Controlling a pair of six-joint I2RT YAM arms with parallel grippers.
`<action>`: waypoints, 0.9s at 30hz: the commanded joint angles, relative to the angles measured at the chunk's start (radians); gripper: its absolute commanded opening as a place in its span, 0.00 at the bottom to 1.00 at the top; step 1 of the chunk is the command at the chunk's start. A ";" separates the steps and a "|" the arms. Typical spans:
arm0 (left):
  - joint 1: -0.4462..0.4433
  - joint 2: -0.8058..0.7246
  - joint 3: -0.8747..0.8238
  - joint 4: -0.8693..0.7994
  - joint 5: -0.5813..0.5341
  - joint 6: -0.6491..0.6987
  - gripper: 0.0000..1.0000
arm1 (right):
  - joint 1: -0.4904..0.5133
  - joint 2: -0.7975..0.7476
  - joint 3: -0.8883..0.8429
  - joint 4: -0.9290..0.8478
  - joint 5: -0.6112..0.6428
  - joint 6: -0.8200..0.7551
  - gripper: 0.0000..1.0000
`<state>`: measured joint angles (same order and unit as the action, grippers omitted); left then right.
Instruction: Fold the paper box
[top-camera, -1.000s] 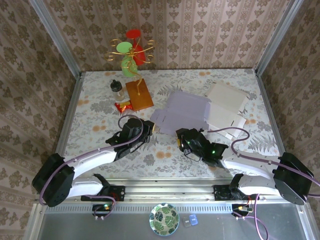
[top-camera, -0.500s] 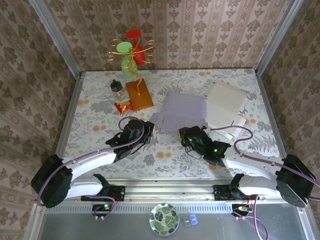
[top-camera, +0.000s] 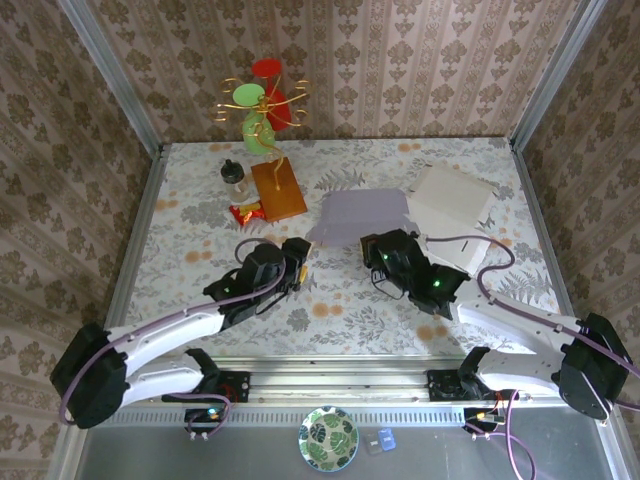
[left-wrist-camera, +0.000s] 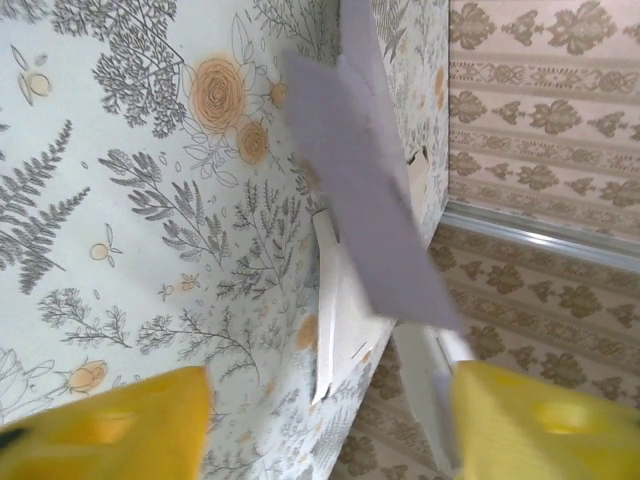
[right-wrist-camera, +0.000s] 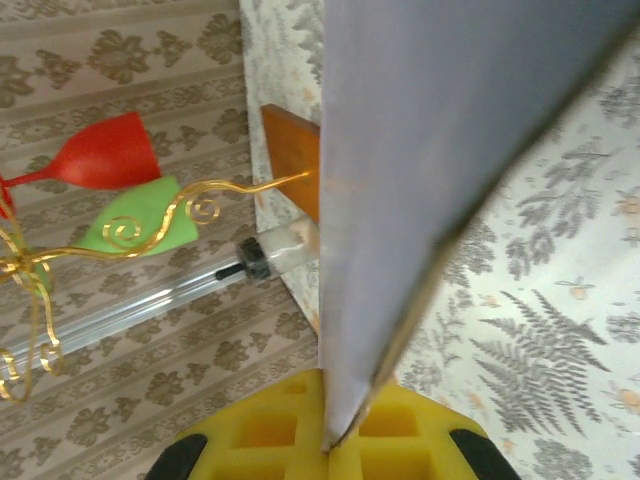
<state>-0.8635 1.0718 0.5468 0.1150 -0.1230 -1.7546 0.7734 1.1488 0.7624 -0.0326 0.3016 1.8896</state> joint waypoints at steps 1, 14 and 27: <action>0.003 -0.079 0.053 -0.172 -0.006 0.095 0.78 | -0.033 -0.011 0.079 -0.070 -0.021 -0.076 0.00; 0.147 -0.397 0.241 -0.740 -0.098 0.542 0.81 | -0.104 0.013 0.459 -0.362 -0.181 -0.233 0.00; 0.309 -0.388 0.293 -0.776 0.018 0.763 0.62 | -0.108 -0.008 0.603 -0.680 -0.312 -0.181 0.00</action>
<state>-0.5735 0.6678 0.8234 -0.6456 -0.1562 -1.0622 0.6701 1.1236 1.3499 -0.6384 0.0387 1.6821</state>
